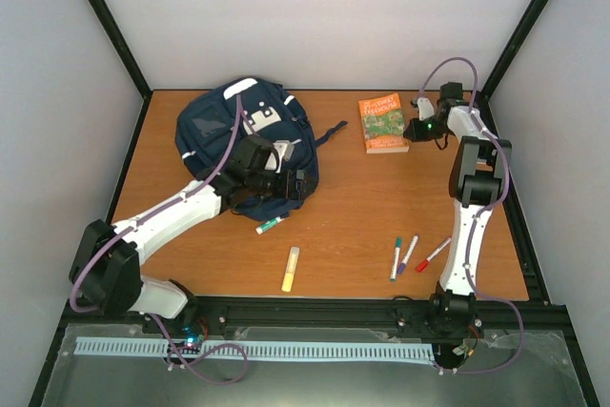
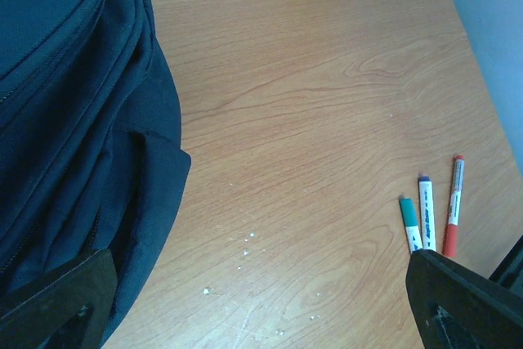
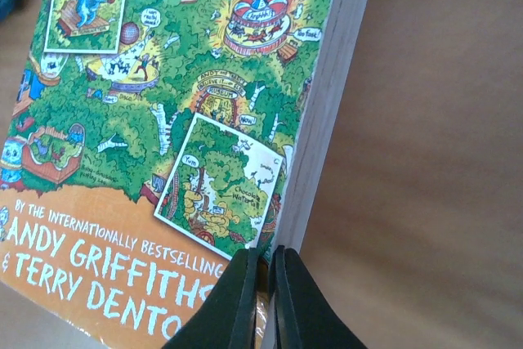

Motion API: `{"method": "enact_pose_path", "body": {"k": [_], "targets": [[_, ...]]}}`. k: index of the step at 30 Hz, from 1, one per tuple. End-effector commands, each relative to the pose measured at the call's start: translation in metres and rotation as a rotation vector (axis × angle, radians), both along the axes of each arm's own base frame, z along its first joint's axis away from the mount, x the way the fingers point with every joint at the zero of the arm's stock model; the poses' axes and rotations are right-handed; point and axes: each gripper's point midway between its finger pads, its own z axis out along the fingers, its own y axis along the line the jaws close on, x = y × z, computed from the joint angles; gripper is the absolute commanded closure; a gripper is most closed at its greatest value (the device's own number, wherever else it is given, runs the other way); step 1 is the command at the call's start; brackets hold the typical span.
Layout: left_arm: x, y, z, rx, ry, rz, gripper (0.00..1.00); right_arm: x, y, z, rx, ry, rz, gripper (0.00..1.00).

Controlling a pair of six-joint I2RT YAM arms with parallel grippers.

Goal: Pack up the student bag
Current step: Move the book to the center of the board.

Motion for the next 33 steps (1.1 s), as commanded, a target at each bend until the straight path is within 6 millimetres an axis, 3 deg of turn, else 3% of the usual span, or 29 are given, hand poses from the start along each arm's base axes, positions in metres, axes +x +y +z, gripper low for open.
{"method": "enact_pose_path", "body": {"k": [1, 5, 12, 17, 25, 29, 33], "targets": [[0.002, -0.001, 0.012, -0.037, -0.034, 0.028, 0.0, -0.11, 0.016, -0.08, -0.029, 0.369, 0.094, 0.95], [0.001, -0.002, 0.007, -0.052, -0.022, 0.037, 0.0, -0.143, 0.033, -0.071, 0.005, 0.386, 0.137, 0.94], [-0.004, -0.005, 0.003, -0.056, -0.039, 0.053, 0.0, -0.183, 0.051, -0.047, -0.007, 0.374, 0.196, 0.94], [-0.01, -0.02, 0.005, -0.044, -0.059, 0.055, 0.0, -0.218, 0.06, -0.047, -0.041, 0.403, 0.244, 0.94], [-0.031, -0.05, -0.009, -0.039, -0.069, 0.021, 0.0, -0.271, 0.073, -0.035, 0.027, 0.437, 0.259, 0.94], [-0.041, -0.063, 0.003, -0.017, -0.132, 0.011, 0.0, -0.276, 0.072, -0.011, 0.02, 0.369, 0.271, 0.88], [-0.049, -0.064, 0.025, -0.05, -0.171, 0.02, 0.0, -0.265, 0.076, 0.033, 0.095, 0.282, 0.255, 0.73]]}}
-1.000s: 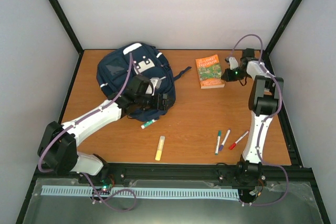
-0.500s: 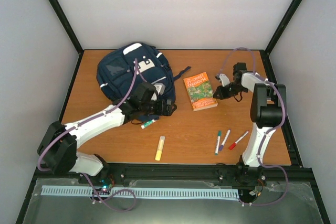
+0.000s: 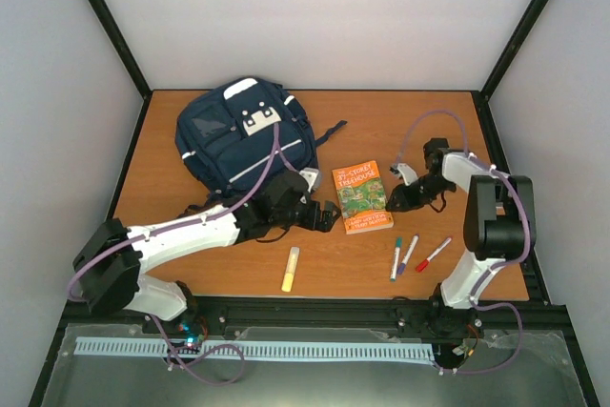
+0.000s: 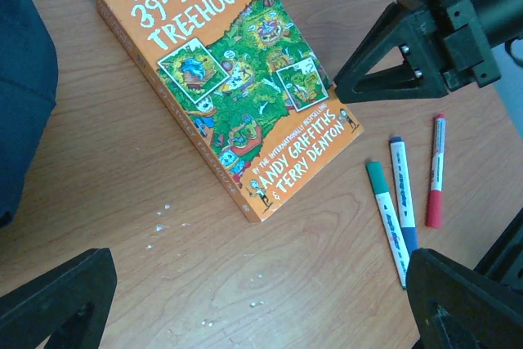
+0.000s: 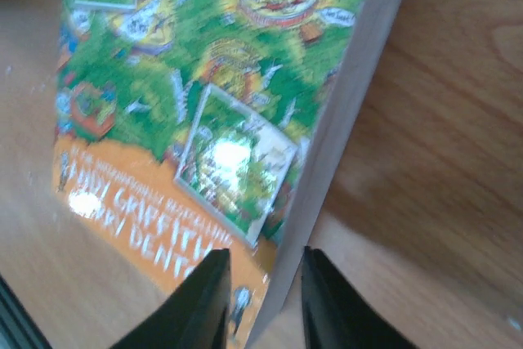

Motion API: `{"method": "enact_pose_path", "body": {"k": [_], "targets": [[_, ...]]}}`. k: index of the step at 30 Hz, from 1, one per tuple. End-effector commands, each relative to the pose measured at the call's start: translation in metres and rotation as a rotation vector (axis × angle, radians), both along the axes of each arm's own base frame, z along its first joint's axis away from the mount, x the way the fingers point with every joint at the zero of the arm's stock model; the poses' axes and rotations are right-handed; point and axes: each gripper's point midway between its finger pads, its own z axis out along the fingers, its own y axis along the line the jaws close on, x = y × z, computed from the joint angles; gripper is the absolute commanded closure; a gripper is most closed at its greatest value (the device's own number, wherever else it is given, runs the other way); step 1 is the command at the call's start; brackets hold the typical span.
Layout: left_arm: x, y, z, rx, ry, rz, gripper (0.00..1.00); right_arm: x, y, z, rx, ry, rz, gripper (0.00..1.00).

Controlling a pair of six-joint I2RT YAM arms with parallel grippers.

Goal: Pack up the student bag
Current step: Move the book to the center of the board, then pick up the book from the center of the board.

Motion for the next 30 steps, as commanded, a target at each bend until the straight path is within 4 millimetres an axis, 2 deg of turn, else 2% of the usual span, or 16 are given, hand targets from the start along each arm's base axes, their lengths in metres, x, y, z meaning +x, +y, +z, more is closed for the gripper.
{"method": "enact_pose_path", "body": {"k": [1, 3, 7, 12, 14, 16, 17, 19, 21, 22, 25, 26, 27, 28, 30], "targets": [[0.006, -0.003, 0.049, -0.076, -0.104, 0.056, 0.0, -0.002, -0.004, 0.041, 0.029, -0.04, -0.009, 0.68], [0.005, 0.006, 0.055, -0.056, -0.105, 0.09, 0.0, 0.01, -0.009, 0.063, 0.02, -0.117, -0.024, 0.57], [0.004, 0.023, 0.073, -0.05, -0.18, 0.115, 0.0, 0.028, -0.02, 0.101, -0.031, -0.309, -0.028, 0.51], [0.012, 0.049, 0.131, -0.058, -0.358, 0.177, 0.0, 0.034, -0.02, 0.147, -0.039, -0.521, -0.035, 0.49], [0.025, 0.084, 0.136, 0.007, -0.379, 0.369, 0.0, 0.031, -0.017, 0.163, -0.024, -0.599, -0.032, 0.46], [0.041, 0.13, 0.114, 0.156, -0.361, 0.664, 0.0, 0.031, -0.012, 0.164, 0.007, -0.633, -0.022, 0.42], [0.046, 0.14, 0.11, 0.213, -0.363, 0.734, 0.0, 0.033, -0.01, 0.161, 0.028, -0.633, -0.017, 0.42], [0.07, 0.112, 0.099, 0.38, -0.471, 0.556, 0.0, 0.037, -0.002, 0.151, 0.083, -0.602, 0.004, 0.42], [0.082, 0.107, 0.088, 0.461, -0.452, 0.565, 0.0, 0.041, 0.004, 0.137, 0.122, -0.538, 0.011, 0.43], [0.084, 0.096, 0.081, 0.454, -0.417, 0.529, 0.0, 0.044, 0.007, 0.13, 0.126, -0.509, 0.016, 0.43], [0.082, 0.056, 0.066, 0.302, -0.336, 0.401, 0.1, 0.05, 0.013, 0.101, 0.103, -0.42, 0.019, 0.46], [0.075, 0.038, 0.059, 0.216, -0.294, 0.333, 0.1, 0.051, 0.015, 0.091, 0.097, -0.399, 0.014, 0.47], [0.07, 0.026, 0.051, 0.153, -0.264, 0.288, 0.09, 0.047, 0.015, 0.075, 0.08, -0.362, 0.004, 0.49], [0.066, 0.015, 0.047, 0.094, -0.235, 0.258, 0.01, 0.046, 0.013, 0.061, 0.042, -0.339, -0.003, 0.5], [0.061, -0.002, 0.034, 0.025, -0.157, 0.229, 0.0, 0.046, 0.008, 0.04, -0.032, -0.292, -0.008, 0.52]]}}
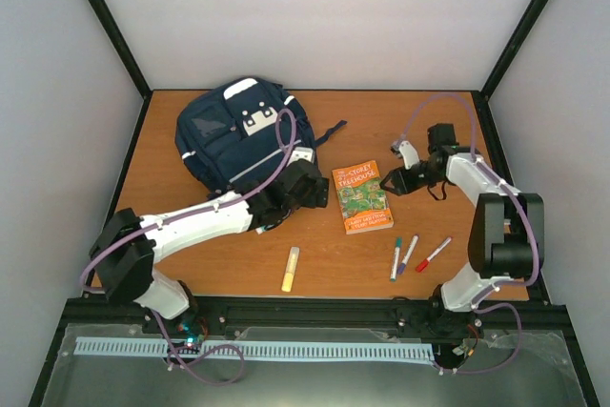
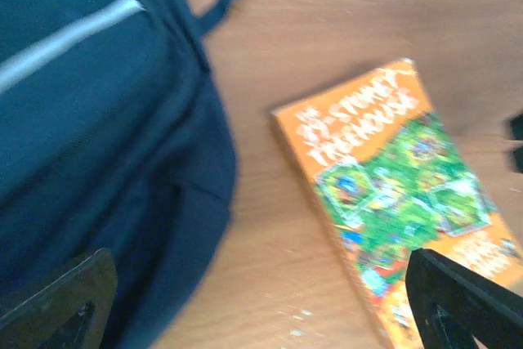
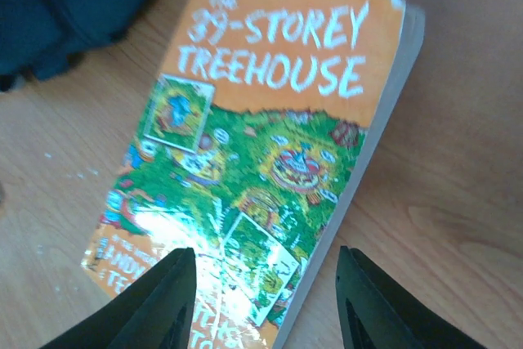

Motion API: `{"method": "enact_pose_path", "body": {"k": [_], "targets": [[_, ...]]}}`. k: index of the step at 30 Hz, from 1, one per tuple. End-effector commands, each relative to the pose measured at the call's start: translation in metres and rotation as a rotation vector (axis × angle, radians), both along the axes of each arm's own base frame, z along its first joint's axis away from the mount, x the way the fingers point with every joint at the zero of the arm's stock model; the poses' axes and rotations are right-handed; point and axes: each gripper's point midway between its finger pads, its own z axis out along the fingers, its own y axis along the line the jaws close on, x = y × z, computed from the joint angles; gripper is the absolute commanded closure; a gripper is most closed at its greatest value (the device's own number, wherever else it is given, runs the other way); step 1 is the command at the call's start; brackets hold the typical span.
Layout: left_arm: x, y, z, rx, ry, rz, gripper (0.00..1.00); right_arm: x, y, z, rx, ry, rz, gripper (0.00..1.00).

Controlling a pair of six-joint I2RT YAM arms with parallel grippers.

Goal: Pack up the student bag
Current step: Pick up the book from the center of the board.

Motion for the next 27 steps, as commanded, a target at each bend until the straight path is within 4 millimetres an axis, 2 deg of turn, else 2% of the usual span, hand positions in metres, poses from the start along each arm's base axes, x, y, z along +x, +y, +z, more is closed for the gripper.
{"method": "enact_pose_path", "body": {"k": [1, 4, 9, 11, 18, 27], "targets": [[-0.008, -0.057, 0.004, -0.295, 0.092, -0.14, 0.0, 0.003, -0.007, -0.034, -0.109, 0.058, -0.045, 0.54], [-0.013, -0.077, -0.019, -0.371, 0.19, -0.147, 0.01, 0.002, -0.008, -0.048, -0.142, 0.075, -0.042, 0.62], [-0.016, -0.097, -0.052, -0.443, 0.323, -0.126, 0.02, -0.001, -0.005, -0.065, -0.205, 0.103, -0.019, 0.63], [-0.017, -0.102, -0.058, -0.469, 0.346, -0.132, 0.03, 0.0, -0.008, -0.072, -0.248, 0.111, -0.031, 0.64], [-0.009, -0.102, -0.094, -0.474, 0.423, -0.039, 0.08, -0.004, -0.02, -0.096, -0.329, 0.186, -0.06, 0.75], [-0.003, -0.107, -0.127, -0.482, 0.506, 0.005, 0.1, -0.017, -0.028, -0.12, -0.378, 0.275, -0.053, 0.8]]}}
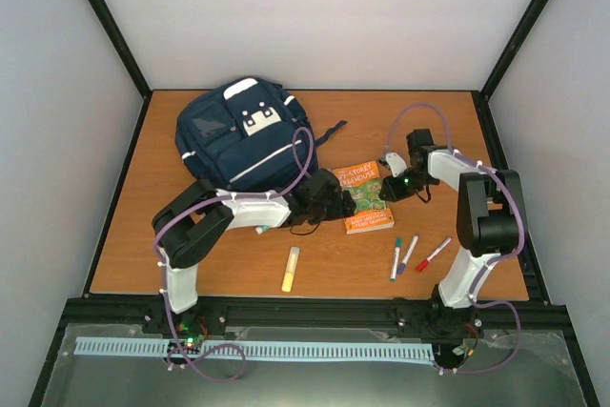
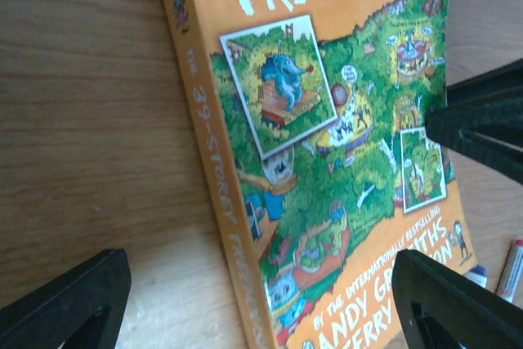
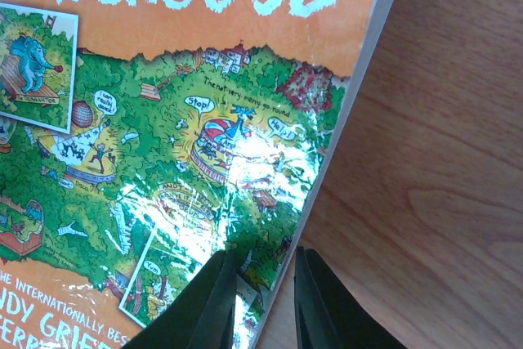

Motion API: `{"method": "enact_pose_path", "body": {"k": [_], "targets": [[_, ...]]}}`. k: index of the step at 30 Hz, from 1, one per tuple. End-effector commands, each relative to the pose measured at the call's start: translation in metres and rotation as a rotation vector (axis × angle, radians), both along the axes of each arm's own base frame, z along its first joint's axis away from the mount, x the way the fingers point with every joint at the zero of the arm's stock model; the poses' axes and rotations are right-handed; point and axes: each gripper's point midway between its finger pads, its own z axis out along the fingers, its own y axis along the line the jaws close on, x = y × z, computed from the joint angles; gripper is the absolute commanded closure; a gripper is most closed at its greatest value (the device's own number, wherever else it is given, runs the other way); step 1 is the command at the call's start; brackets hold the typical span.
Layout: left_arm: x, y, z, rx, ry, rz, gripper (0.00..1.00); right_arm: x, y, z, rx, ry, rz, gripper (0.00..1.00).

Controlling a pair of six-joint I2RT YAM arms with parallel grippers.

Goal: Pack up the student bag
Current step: Pick up the book from the center of the board.

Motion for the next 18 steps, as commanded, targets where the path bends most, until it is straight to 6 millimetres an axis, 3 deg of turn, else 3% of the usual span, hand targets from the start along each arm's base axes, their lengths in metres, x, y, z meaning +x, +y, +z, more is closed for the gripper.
{"method": "enact_pose_path", "body": {"k": [1, 10, 18], "targets": [[0.013, -0.012, -0.002, -0.068, 0.045, 0.037, 0.09, -0.015, -0.026, -0.047, -0.16, 0.1, -0.015, 0.8], [0.01, -0.033, -0.019, -0.202, 0.118, 0.002, 0.12, -0.025, -0.02, -0.057, -0.128, 0.169, -0.004, 0.8], [0.011, -0.06, -0.003, -0.343, 0.104, -0.073, 0.13, -0.028, -0.015, -0.058, -0.106, 0.186, -0.001, 0.8]]}}
